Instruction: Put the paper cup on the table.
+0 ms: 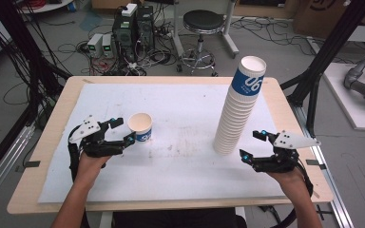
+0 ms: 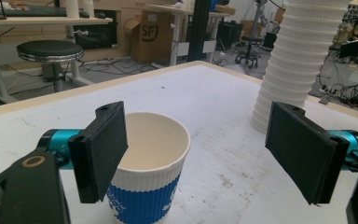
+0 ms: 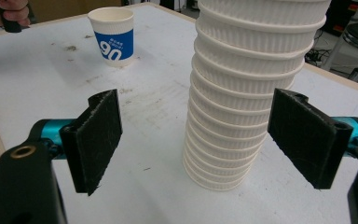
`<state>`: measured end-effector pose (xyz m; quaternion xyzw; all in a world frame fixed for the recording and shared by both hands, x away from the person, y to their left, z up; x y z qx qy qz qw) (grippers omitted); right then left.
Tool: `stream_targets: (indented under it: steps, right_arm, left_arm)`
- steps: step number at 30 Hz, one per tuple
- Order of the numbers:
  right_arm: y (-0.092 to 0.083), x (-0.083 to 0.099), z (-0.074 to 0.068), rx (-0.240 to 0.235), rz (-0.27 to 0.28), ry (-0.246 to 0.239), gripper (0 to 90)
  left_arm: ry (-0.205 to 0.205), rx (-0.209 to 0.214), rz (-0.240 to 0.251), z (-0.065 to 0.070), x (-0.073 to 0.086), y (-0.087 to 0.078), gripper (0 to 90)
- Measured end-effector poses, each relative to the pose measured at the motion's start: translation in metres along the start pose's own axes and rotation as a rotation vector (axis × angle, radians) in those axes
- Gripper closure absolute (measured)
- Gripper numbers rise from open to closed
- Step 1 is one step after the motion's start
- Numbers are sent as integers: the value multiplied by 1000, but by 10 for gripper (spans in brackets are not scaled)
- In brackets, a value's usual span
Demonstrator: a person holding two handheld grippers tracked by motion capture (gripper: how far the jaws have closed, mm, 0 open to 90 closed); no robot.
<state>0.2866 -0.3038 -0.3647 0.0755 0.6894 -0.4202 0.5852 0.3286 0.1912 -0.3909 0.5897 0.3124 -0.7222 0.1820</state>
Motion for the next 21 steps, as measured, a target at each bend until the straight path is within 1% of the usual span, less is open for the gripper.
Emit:
stream_targets:
  steps: [5, 13, 21]
  right_arm:
    - [-2, -1, 1, 7, 7, 2, 178]
    - [-1, 0, 3, 9, 10, 5, 178]
    - [-2, -5, 8, 0, 33, 2, 178]
  left_arm:
    - [5, 1, 2, 0, -1, 0, 206]
    - [-3, -6, 3, -3, 0, -1, 207]
    - [-9, -19, 5, -4, 1, -4, 206]
Point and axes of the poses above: each handheld gripper's, and its own axes: y roughly forward along the jaws, x roughly out of its underside, z roughly to its right, the point moved 2 cm from there along y, roughly forward along the jaws, and after that the axes turned 6 degrees about -z, right-handed, at the moved point
